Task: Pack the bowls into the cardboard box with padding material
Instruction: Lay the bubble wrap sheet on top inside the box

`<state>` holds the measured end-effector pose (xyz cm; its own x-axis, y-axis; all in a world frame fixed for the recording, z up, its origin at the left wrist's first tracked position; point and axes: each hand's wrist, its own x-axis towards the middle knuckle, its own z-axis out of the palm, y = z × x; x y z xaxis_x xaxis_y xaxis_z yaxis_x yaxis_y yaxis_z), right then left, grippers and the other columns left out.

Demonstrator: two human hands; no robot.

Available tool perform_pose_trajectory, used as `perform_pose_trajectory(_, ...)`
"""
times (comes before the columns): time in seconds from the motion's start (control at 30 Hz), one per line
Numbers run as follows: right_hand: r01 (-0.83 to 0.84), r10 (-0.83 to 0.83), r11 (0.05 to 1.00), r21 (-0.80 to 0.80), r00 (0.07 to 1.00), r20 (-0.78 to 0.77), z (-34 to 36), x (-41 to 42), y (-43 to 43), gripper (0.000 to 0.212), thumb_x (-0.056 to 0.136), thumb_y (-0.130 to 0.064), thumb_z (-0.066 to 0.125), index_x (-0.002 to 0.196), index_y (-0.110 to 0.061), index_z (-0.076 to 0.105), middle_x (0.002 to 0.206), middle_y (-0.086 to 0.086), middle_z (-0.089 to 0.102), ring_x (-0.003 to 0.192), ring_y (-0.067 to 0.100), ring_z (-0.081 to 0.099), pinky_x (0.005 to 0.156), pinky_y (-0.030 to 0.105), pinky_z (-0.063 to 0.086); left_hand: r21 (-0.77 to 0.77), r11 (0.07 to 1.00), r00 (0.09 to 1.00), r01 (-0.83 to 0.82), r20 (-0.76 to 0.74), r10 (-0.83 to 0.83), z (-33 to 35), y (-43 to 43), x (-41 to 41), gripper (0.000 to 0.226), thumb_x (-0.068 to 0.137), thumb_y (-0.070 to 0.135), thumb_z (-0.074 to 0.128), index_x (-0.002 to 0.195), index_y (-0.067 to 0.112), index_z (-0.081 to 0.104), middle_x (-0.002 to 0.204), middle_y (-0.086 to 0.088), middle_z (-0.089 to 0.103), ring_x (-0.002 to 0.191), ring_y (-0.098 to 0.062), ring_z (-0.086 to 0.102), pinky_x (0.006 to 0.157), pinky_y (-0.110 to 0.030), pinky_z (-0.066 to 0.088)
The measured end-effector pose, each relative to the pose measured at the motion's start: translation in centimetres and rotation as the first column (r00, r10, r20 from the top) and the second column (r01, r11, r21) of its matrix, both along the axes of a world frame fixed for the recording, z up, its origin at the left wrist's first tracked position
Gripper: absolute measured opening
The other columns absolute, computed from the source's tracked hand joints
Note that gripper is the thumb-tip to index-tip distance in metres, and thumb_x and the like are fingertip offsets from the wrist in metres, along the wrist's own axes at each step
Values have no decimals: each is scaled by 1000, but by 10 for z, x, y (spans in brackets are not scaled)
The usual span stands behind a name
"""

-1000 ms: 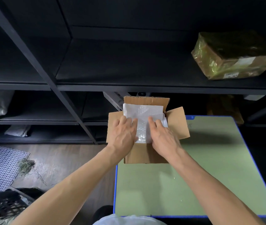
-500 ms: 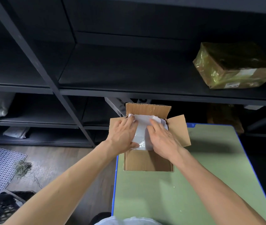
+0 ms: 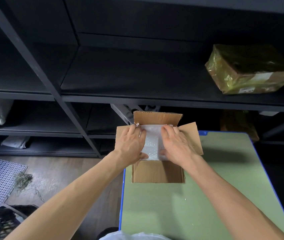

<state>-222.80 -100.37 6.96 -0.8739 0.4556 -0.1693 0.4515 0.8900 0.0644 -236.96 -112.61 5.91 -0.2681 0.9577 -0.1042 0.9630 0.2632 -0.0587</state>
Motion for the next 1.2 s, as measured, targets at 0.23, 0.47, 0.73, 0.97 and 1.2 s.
perform_pose_trajectory(0.23, -4, 4, 1000, -15, 1000, 18, 1, -3, 10, 79, 79, -39, 70, 143, -7, 35, 137, 6, 44, 116, 26, 43, 97, 33, 34, -42, 998, 998, -44, 37, 45, 10, 10, -9, 91, 65, 77, 66, 131, 19, 46, 128, 3, 45, 119, -22, 36, 96, -35, 34)
perform_pose_trajectory(0.47, 19, -16, 999, -43, 998, 57, 2, -7, 19, 80, 75, -56, 70, 138, -14, 43, 133, 2, 48, 116, 25, 42, 98, 36, 36, -132, 988, 995, -84, -60, 76, 12, 17, -6, 89, 60, 84, 63, 120, 20, 52, 116, 2, 48, 105, -21, 36, 87, -35, 34)
perform_pose_trajectory(0.73, 27, -22, 997, -68, 997, 77, 4, -11, 21, 77, 75, -57, 68, 136, -15, 46, 132, 2, 50, 116, 24, 42, 100, 36, 34, -224, 965, 978, -133, 129, 164, 12, 19, -14, 92, 62, 76, 68, 133, 23, 43, 130, 3, 50, 112, -25, 41, 91, -40, 32)
perform_pose_trajectory(0.97, -22, 33, 993, -118, 995, 91, 10, 4, 27, 91, 79, -68, 61, 148, -16, 34, 150, -2, 38, 132, 21, 36, 114, 34, 22, -244, 969, 995, -32, 87, 55, 8, 5, -16, 110, 73, 84, 53, 154, 19, 16, 149, 3, 40, 123, -26, 38, 98, -41, 29)
perform_pose_trajectory(1.2, -41, 71, 983, -178, 984, 164, 15, 8, 36, 105, 75, -57, 71, 156, -15, 20, 159, -4, 25, 141, 21, 22, 117, 35, 19, -450, 891, 981, 60, 194, 31, 27, 18, -32, 111, 78, 66, 69, 158, 23, 5, 157, 4, 32, 132, -25, 43, 106, -44, 26)
